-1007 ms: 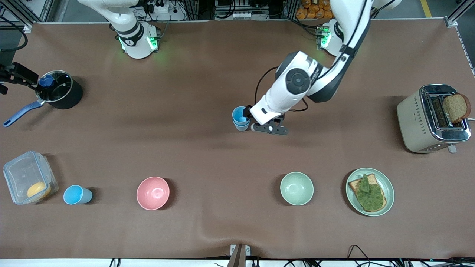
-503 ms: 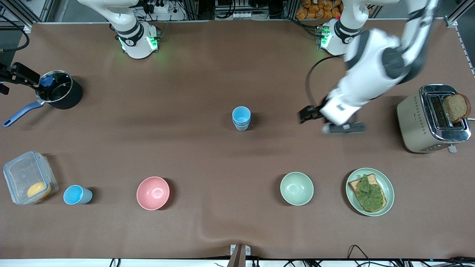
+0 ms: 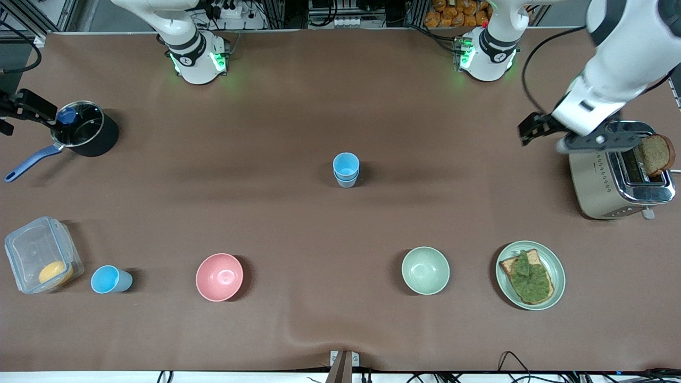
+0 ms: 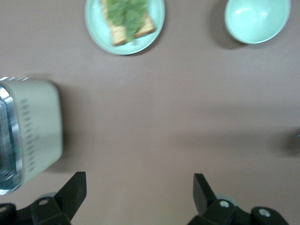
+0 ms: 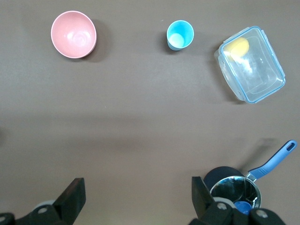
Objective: Stack blue cups with both arms
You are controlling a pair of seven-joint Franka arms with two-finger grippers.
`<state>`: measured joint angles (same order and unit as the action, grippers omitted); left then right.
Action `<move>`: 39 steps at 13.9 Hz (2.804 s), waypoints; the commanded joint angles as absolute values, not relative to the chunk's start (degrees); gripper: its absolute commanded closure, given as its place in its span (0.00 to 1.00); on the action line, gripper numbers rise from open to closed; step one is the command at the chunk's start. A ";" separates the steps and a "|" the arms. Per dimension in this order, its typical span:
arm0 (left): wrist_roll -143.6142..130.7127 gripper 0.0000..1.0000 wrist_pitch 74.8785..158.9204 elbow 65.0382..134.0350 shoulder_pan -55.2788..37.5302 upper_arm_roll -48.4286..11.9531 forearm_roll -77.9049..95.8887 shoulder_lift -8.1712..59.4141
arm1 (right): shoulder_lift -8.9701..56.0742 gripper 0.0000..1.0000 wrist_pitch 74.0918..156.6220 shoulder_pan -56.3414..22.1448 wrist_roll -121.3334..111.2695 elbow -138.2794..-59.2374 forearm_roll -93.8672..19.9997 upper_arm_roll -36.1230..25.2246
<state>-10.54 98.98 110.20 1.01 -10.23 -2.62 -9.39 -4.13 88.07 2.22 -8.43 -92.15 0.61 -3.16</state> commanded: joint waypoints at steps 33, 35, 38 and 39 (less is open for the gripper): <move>-13.09 0.00 87.71 95.71 2.28 -12.30 -0.88 -6.94 | -7.21 0.00 85.16 2.29 -8.61 -91.67 -1.23 -3.08; -13.10 0.00 87.80 95.71 2.37 -12.22 -0.27 -6.94 | -7.21 0.00 85.08 2.29 -8.61 -91.67 -1.23 -3.08; -13.18 0.00 88.07 95.71 2.46 -11.78 1.40 -6.94 | -7.21 0.00 85.25 2.29 -8.70 -91.67 -1.23 -3.16; -13.18 0.00 88.07 95.71 2.46 -11.78 1.41 -6.94 | -7.21 0.00 85.25 2.20 -8.61 -91.67 -1.23 -3.08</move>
<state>-12.52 89.02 97.20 2.05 -11.69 0.14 -7.48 -6.40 85.66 2.20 -8.43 -91.68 -0.61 -3.15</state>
